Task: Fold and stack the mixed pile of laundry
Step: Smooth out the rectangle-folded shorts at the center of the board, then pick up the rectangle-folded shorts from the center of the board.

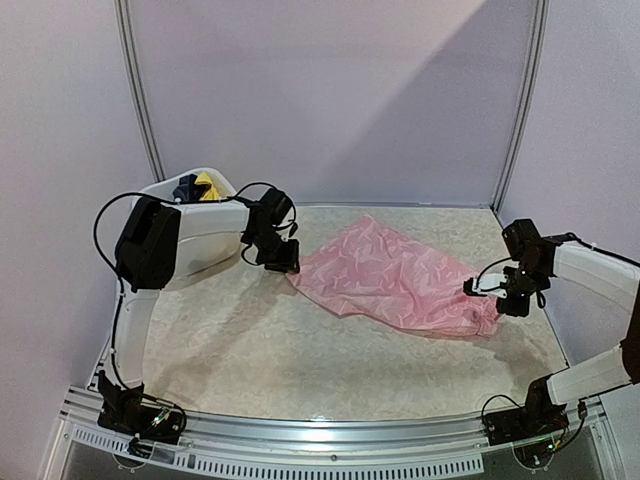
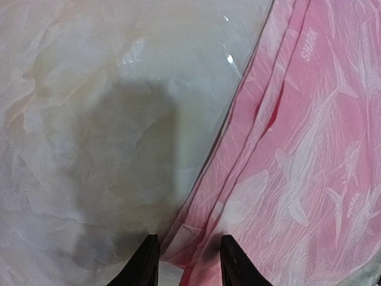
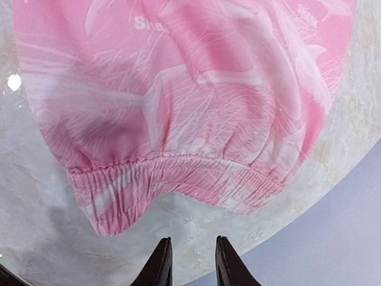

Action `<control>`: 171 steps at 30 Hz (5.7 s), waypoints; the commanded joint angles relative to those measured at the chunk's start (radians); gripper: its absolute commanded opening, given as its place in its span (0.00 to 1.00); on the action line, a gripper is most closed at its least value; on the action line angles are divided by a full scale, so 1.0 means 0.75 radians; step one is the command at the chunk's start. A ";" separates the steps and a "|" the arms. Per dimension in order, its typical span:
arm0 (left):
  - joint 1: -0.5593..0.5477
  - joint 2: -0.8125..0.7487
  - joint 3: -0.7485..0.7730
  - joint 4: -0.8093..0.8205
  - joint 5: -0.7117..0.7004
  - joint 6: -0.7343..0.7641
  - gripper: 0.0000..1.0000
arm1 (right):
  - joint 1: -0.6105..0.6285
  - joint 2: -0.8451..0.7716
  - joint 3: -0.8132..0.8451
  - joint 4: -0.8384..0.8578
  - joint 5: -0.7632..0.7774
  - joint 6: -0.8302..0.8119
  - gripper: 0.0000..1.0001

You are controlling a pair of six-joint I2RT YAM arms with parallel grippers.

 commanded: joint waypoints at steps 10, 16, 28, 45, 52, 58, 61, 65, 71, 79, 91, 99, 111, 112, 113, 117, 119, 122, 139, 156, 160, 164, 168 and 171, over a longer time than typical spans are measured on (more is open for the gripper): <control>0.023 0.004 0.034 -0.113 -0.109 0.071 0.43 | -0.005 -0.047 0.122 -0.136 -0.150 0.119 0.36; 0.022 0.075 0.051 -0.107 0.015 0.051 0.32 | -0.004 -0.039 0.142 -0.156 -0.169 0.137 0.36; 0.024 0.124 0.086 -0.108 0.093 0.051 0.06 | -0.004 -0.014 0.154 -0.202 -0.281 0.166 0.37; 0.046 -0.146 -0.188 -0.017 0.000 0.031 0.00 | 0.162 0.228 -0.018 -0.046 -0.091 0.001 0.45; 0.053 -0.293 -0.380 0.028 -0.031 -0.001 0.00 | 0.169 0.216 -0.091 0.053 0.058 -0.095 0.23; 0.049 -0.521 -0.750 0.264 0.004 -0.178 0.00 | 0.215 0.136 -0.092 0.038 0.009 -0.118 0.27; 0.046 -0.641 -0.926 0.366 0.002 -0.269 0.00 | 0.235 0.138 -0.093 0.024 -0.007 -0.120 0.28; 0.017 -0.815 -1.118 0.429 -0.031 -0.359 0.00 | 0.242 0.147 -0.099 0.025 -0.006 -0.129 0.29; -0.068 -1.014 -1.214 0.288 -0.118 -0.393 0.28 | 0.206 0.088 -0.060 -0.040 -0.067 -0.104 0.48; -0.071 -1.174 -0.988 -0.006 -0.380 -0.206 0.51 | -0.220 0.152 0.450 -0.453 -0.700 0.113 0.68; -0.234 -0.935 -0.737 0.233 -0.301 -0.167 0.51 | -0.676 0.837 0.690 -0.675 -1.366 0.784 0.72; -0.430 -0.478 -0.243 0.450 -0.079 -0.195 0.53 | -0.698 1.086 0.675 -0.695 -1.423 0.773 0.72; -0.590 0.419 0.656 0.673 0.138 -0.707 0.50 | -0.643 1.088 0.577 -0.472 -1.263 0.930 0.72; -0.595 0.456 0.696 0.660 0.136 -0.728 0.50 | -0.621 1.091 0.575 -0.460 -1.266 0.939 0.72; -0.599 0.482 0.714 0.654 0.131 -0.752 0.50 | -0.603 1.097 0.573 -0.444 -1.271 0.950 0.72; -0.602 0.547 0.702 0.676 0.143 -0.816 0.49 | -0.548 1.124 0.567 -0.407 -1.286 0.990 0.72; -0.602 0.571 0.698 0.677 0.161 -0.834 0.49 | -0.533 1.139 0.565 -0.391 -1.289 1.003 0.72; -0.602 0.602 0.697 0.666 0.178 -0.853 0.49 | -0.530 1.152 0.562 -0.369 -1.299 1.019 0.72; -0.606 0.454 0.559 0.672 0.010 -0.653 0.50 | -0.513 1.163 0.560 -0.307 -1.285 1.074 0.72; -0.695 0.726 0.937 0.858 0.205 -0.771 0.38 | -0.519 1.061 0.503 -0.286 -1.233 1.087 0.72; -0.695 0.801 0.994 0.831 0.224 -0.813 0.36 | -0.523 1.082 0.497 -0.285 -1.242 1.088 0.72; -0.695 0.841 0.989 0.799 0.238 -0.854 0.35 | -0.521 1.101 0.497 -0.274 -1.275 1.088 0.72; -0.691 0.893 0.989 0.793 0.260 -0.915 0.34 | -0.520 1.120 0.500 -0.271 -1.321 1.088 0.72; -0.688 0.905 0.978 0.775 0.249 -0.928 0.33 | -0.509 1.135 0.508 -0.285 -1.373 1.074 0.72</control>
